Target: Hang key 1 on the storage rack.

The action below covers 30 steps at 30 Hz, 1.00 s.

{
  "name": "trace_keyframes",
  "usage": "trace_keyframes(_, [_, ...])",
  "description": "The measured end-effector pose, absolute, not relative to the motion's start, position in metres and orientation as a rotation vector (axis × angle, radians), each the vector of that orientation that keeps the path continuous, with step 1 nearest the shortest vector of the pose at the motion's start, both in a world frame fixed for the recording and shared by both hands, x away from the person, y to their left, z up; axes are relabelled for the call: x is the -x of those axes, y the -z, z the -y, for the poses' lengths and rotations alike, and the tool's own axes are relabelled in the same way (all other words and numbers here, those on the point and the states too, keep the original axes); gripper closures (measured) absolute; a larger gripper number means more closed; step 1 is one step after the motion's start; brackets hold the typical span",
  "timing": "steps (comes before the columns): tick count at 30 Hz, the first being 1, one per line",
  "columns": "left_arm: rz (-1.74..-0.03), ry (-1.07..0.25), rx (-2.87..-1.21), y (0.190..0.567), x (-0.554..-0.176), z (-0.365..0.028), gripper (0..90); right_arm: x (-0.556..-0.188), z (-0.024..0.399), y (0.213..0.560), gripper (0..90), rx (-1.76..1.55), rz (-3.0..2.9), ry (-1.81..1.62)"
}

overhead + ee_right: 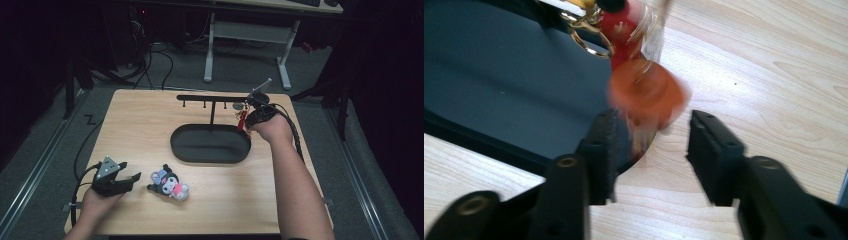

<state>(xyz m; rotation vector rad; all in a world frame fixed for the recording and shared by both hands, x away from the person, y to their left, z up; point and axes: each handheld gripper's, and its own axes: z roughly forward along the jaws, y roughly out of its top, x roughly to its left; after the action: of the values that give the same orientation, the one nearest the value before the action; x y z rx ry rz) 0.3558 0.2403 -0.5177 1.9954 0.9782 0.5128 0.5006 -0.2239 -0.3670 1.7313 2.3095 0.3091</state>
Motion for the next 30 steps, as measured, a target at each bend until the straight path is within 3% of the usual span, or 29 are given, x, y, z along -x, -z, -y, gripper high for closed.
trace_keyframes(14, [-0.969, -0.510, -2.001, 0.518, -0.357, -0.237, 31.6, -0.483, 0.233, 0.364, 46.5, -1.727, -2.297, -0.372])
trace_keyframes(30, [-0.960, -0.507, -2.014, 0.518, -0.356, -0.231, 31.7, -0.413, 0.247, 0.392, 41.1, -1.612, -2.301, -0.518])
